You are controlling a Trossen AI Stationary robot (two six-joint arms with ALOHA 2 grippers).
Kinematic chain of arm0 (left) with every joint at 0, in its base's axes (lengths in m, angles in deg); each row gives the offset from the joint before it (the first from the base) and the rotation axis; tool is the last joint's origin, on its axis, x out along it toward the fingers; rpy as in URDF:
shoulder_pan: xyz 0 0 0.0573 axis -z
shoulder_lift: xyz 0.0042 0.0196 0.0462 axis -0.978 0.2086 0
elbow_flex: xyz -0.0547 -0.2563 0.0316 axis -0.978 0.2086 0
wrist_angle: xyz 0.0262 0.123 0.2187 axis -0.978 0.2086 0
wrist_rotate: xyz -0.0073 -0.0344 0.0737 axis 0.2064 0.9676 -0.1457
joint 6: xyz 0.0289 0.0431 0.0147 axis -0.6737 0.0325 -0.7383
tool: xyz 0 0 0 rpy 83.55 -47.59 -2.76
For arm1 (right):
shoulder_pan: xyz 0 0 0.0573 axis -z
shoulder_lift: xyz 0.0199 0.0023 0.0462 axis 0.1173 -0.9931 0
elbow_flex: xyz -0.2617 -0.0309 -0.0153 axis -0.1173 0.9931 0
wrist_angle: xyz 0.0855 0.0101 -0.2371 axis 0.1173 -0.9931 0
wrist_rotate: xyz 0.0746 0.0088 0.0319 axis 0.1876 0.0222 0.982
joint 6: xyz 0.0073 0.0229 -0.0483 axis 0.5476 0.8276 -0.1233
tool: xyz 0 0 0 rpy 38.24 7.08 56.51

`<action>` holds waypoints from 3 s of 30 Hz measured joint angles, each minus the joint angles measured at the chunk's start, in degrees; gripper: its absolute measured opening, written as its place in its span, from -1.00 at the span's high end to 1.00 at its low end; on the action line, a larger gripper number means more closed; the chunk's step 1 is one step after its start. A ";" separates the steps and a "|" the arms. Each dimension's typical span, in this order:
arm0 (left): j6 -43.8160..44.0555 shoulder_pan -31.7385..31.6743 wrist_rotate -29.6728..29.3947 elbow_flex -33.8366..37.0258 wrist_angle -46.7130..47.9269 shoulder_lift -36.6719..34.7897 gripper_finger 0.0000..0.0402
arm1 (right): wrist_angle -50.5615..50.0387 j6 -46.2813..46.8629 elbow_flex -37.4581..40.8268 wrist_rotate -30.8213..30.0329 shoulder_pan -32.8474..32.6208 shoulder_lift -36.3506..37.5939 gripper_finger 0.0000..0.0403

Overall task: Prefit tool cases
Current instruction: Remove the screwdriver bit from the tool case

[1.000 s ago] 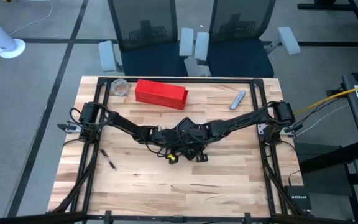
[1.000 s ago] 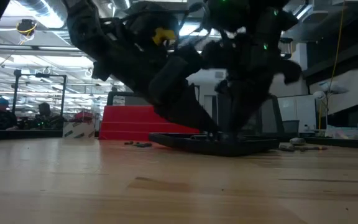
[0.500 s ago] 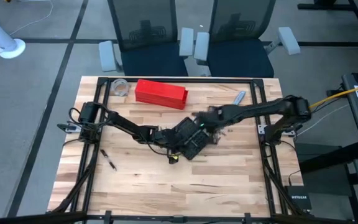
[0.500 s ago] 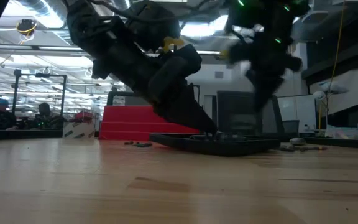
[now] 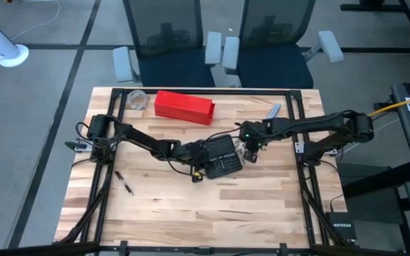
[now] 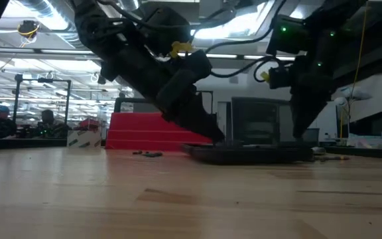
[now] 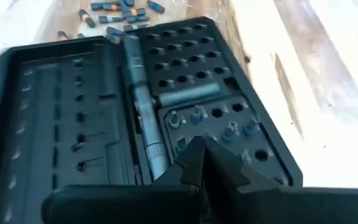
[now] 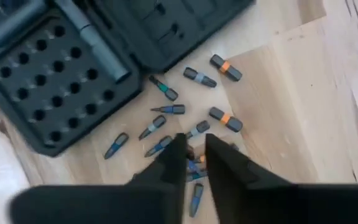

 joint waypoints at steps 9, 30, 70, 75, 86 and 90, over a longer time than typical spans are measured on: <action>-2.70 -1.13 -0.91 0.04 4.49 -4.51 1.00 | -0.45 -0.64 -1.24 2.03 -0.03 0.01 -0.03; -2.73 3.64 -4.17 8.41 10.58 -9.41 1.00 | 19.49 -4.39 -12.70 4.09 -14.42 -16.98 0.47; -2.89 0.85 -1.02 8.53 -5.32 -5.13 1.00 | 18.37 -7.87 -14.62 2.28 -14.24 -23.91 0.77; -2.72 0.85 -1.00 6.57 -5.84 -5.13 1.00 | 17.43 -5.16 -15.06 1.73 -14.25 -23.91 0.96; -3.94 0.85 -1.00 5.27 -5.32 -5.19 1.00 | 9.60 -7.74 -22.57 1.05 -14.21 -23.34 0.99; -3.92 0.85 -1.00 5.27 -4.66 -5.61 1.00 | 3.05 -8.14 -24.51 0.27 -13.58 -22.14 1.00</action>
